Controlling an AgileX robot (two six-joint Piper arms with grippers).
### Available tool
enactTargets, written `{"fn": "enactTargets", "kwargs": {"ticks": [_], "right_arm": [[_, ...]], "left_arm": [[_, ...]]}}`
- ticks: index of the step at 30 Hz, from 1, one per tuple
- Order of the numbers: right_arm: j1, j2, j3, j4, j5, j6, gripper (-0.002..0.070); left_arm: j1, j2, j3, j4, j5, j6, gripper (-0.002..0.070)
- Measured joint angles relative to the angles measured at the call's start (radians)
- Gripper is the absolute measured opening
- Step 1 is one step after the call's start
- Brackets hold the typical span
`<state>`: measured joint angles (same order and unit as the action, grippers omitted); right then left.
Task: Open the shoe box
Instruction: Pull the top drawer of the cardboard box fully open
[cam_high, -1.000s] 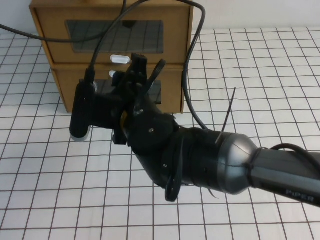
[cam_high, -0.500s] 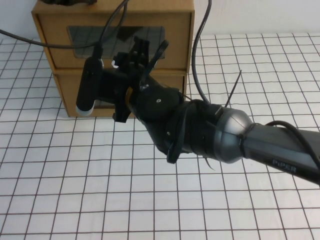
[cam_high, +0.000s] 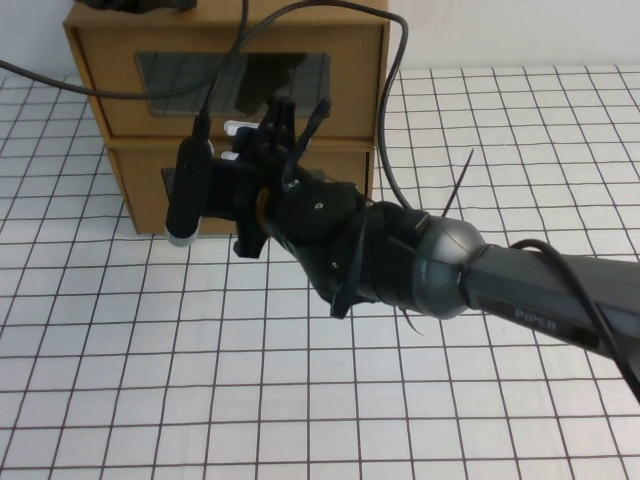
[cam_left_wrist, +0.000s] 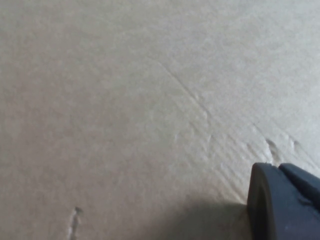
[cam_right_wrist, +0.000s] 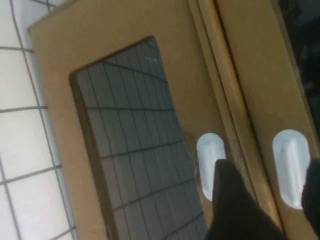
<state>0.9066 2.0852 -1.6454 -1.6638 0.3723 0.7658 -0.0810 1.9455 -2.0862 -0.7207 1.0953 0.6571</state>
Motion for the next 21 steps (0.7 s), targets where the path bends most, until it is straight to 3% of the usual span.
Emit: {"fn": "enactTargets", "kwargs": {"ticks": [21], "right_arm": [[-0.042, 0.046, -0.072, -0.003, -0.075, 0.0, 0.0265]], "left_arm": [[0.0, 0.0, 0.0, -0.002, 0.0, 0.0, -0.0002]]}}
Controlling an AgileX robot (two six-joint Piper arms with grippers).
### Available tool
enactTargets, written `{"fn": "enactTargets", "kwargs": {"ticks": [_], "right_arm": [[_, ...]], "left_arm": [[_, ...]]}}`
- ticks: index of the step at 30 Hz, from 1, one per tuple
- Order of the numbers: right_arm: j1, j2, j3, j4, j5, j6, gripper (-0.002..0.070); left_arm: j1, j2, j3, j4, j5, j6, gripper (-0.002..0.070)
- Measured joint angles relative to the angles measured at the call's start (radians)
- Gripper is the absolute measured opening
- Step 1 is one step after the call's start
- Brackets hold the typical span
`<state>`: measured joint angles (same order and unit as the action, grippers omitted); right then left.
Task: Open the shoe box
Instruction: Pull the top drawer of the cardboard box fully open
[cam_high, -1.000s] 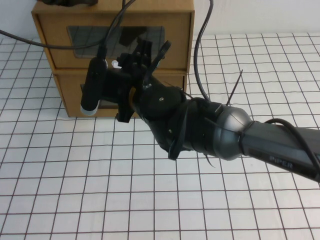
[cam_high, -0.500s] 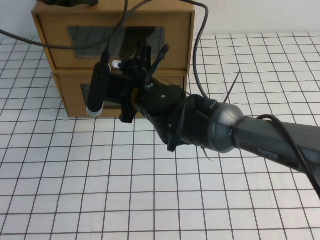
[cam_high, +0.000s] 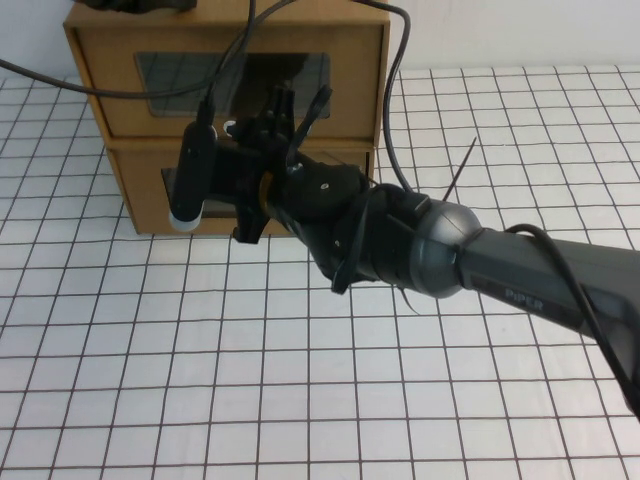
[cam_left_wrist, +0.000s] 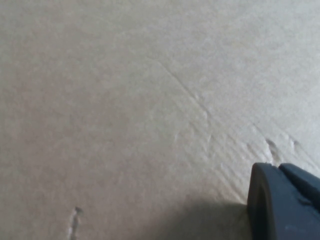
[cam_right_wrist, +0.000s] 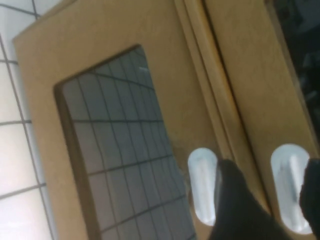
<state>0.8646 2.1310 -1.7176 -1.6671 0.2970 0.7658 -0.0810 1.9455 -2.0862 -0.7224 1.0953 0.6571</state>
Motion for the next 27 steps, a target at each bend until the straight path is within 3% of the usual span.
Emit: {"fn": "enactTargets", "kwargs": {"ticks": [13, 20, 27], "right_arm": [[-0.014, 0.042, -0.055, -0.005, -0.009, -0.004, 0.0261], [-0.014, 0.042, -0.055, -0.013, 0.014, -0.063, 0.0188], [-0.011, 0.044, -0.055, -0.013, 0.045, -0.152, 0.0172]], "left_arm": [[0.0, 0.0, -0.002, 0.0, 0.004, 0.0, -0.0002], [0.0, 0.0, -0.002, 0.0, 0.007, 0.0, -0.0002], [0.0, 0.0, -0.002, -0.002, 0.011, 0.0, -0.0002]]}}
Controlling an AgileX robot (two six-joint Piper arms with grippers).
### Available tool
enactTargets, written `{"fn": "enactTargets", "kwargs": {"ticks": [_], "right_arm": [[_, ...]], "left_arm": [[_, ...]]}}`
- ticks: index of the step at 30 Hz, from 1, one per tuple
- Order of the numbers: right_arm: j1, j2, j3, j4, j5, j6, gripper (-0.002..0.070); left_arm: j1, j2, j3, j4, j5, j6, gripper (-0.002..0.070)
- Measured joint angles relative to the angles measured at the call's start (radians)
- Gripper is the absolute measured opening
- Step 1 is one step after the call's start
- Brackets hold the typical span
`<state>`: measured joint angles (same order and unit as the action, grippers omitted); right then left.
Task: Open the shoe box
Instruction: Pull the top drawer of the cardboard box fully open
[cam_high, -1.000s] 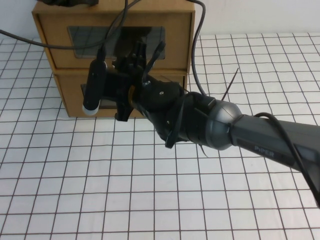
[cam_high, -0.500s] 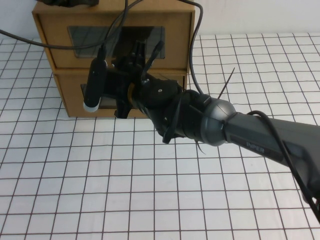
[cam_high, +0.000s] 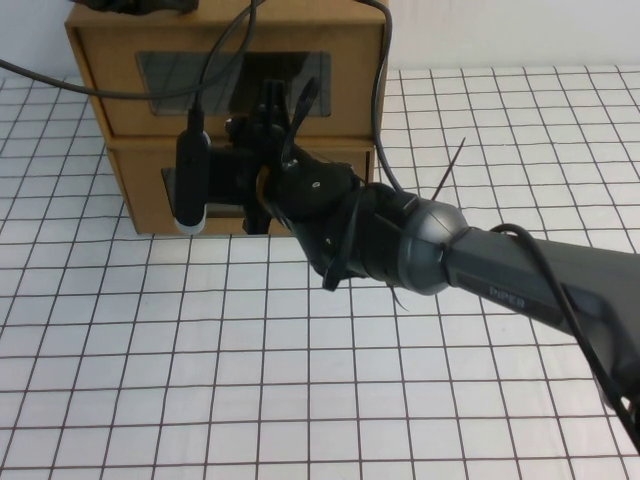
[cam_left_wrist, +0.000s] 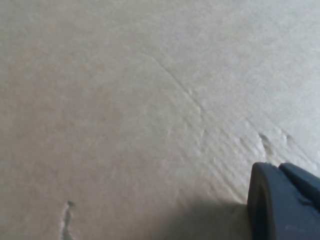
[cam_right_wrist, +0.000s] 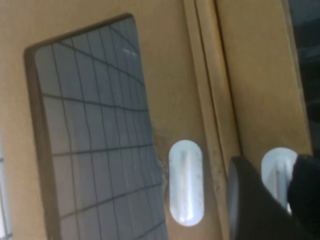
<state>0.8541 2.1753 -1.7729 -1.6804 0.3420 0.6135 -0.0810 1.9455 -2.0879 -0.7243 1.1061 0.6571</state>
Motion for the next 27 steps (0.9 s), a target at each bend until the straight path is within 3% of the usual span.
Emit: {"fn": "enactTargets", "kwargs": {"ticks": [11, 22, 27], "right_arm": [[0.001, 0.002, 0.0, 0.002, 0.038, -0.009, 0.0165], [0.006, 0.015, -0.008, -0.009, 0.084, -0.011, 0.0022], [0.014, 0.017, -0.008, -0.017, 0.106, -0.011, 0.0012]], "left_arm": [[0.0, 0.0, 0.0, 0.0, 0.004, 0.0, -0.0002], [0.0, 0.0, 0.0, 0.0, 0.012, 0.0, -0.0002], [0.0, 0.0, 0.0, 0.0, 0.014, -0.002, -0.0002]]}}
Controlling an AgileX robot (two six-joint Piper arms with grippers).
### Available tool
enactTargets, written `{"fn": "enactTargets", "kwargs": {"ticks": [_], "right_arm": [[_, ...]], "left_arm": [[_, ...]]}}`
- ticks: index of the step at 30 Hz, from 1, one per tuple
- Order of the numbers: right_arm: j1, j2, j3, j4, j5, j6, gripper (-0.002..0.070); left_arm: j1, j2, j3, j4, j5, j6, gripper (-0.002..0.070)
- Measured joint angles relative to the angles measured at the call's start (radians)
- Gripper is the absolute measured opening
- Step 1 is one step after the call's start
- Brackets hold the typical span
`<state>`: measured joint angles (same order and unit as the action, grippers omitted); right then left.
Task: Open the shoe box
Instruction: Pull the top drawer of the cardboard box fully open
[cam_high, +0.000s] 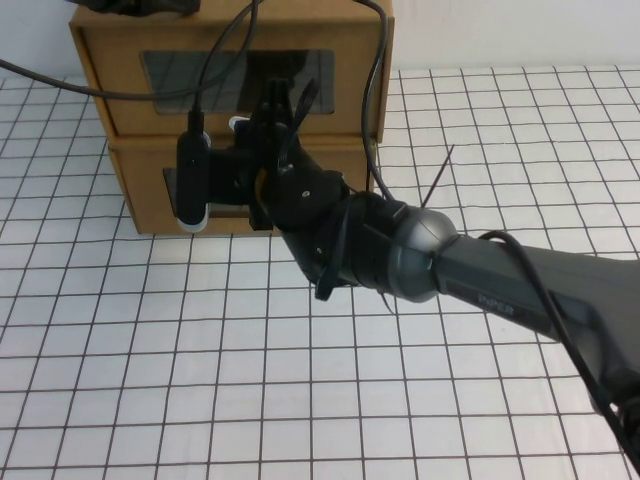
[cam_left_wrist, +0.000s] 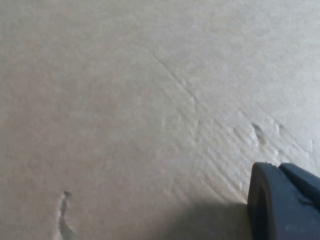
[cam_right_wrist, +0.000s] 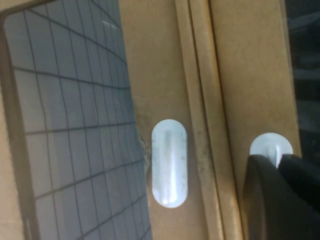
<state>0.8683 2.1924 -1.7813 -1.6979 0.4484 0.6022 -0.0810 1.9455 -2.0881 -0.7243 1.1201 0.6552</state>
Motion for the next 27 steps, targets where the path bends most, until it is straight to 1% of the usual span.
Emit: {"fn": "enactTargets", "kwargs": {"ticks": [4, 9, 14, 23, 27], "right_arm": [[0.018, 0.0, 0.0, 0.023, 0.042, -0.034, 0.0011], [0.044, -0.011, 0.0, 0.118, 0.096, -0.134, 0.001], [0.069, -0.05, 0.038, 0.166, 0.116, -0.15, 0.0007], [0.137, -0.197, 0.233, 0.196, 0.125, -0.142, 0.0006], [0.174, -0.278, 0.32, 0.255, 0.125, -0.134, 0.0006]], "left_arm": [[0.0, 0.0, -0.002, -0.001, 0.011, -0.006, -0.0002], [0.0, -0.002, -0.004, -0.008, 0.027, -0.023, -0.0002], [0.0, -0.002, -0.004, -0.008, 0.035, -0.032, -0.0002], [0.0, -0.002, -0.004, -0.008, 0.039, -0.044, -0.0002], [0.0, -0.004, -0.004, -0.012, 0.049, -0.053, -0.0002]]}}
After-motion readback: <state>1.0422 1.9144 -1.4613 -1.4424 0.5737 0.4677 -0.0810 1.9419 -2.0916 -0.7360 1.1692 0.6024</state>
